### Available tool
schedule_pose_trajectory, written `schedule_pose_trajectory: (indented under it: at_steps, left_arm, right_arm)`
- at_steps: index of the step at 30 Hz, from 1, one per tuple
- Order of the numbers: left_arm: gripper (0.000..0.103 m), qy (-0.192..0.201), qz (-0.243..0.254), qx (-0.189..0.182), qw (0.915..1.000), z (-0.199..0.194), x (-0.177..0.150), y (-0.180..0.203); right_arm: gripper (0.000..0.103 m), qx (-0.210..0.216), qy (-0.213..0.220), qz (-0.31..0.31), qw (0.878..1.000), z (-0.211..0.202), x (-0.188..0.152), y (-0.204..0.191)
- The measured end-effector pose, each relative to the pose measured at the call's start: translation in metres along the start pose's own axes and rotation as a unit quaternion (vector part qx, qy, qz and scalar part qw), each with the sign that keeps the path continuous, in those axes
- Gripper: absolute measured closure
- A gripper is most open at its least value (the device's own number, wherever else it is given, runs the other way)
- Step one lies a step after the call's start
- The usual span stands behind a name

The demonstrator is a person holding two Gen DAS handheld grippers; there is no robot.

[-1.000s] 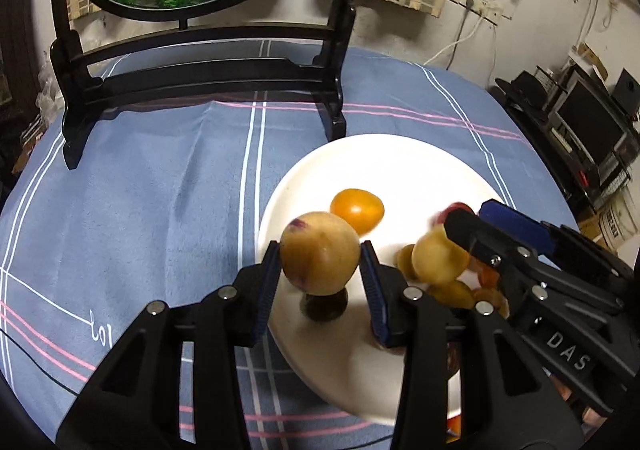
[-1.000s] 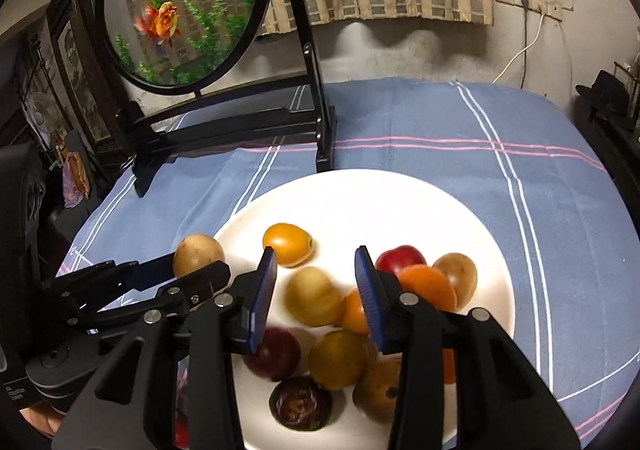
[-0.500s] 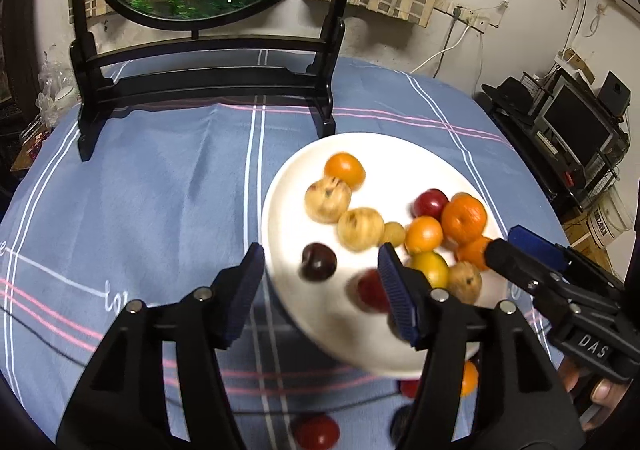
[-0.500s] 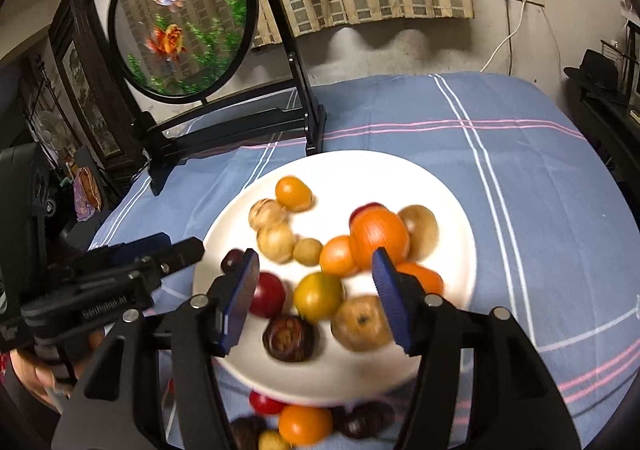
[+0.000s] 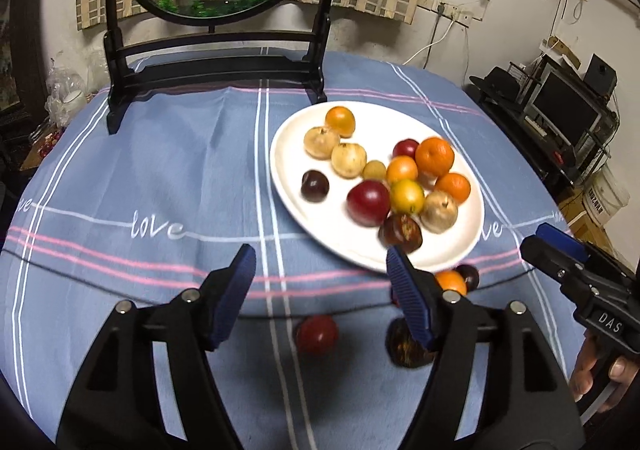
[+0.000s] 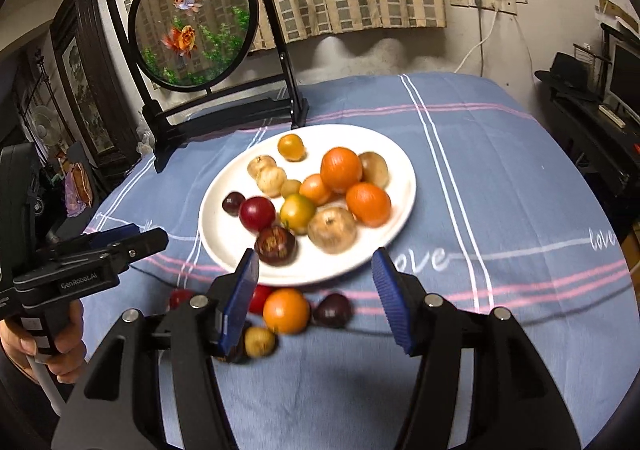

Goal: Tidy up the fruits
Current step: 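Move both open tools back toward the fruit cluster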

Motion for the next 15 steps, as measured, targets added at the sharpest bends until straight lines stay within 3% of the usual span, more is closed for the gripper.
schedule_pose_trajectory:
  at_steps: [15]
  left_arm:
    - [0.028,-0.016,0.011,0.011,0.9998,0.012,-0.045,-0.001]
  right_arm:
    - [0.043,-0.029,-0.03,-0.011,0.999,0.022,-0.043,0.011]
Point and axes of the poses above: each gripper's, at about its wrist camera, not at the fingertips, and z roughly the way its jaws point, y to its right, x to its top, the point moved 7 cm from there along z, roughly the way its jaws point, and after that the axes turned 5 degrees about x, right-handed, at the moved point
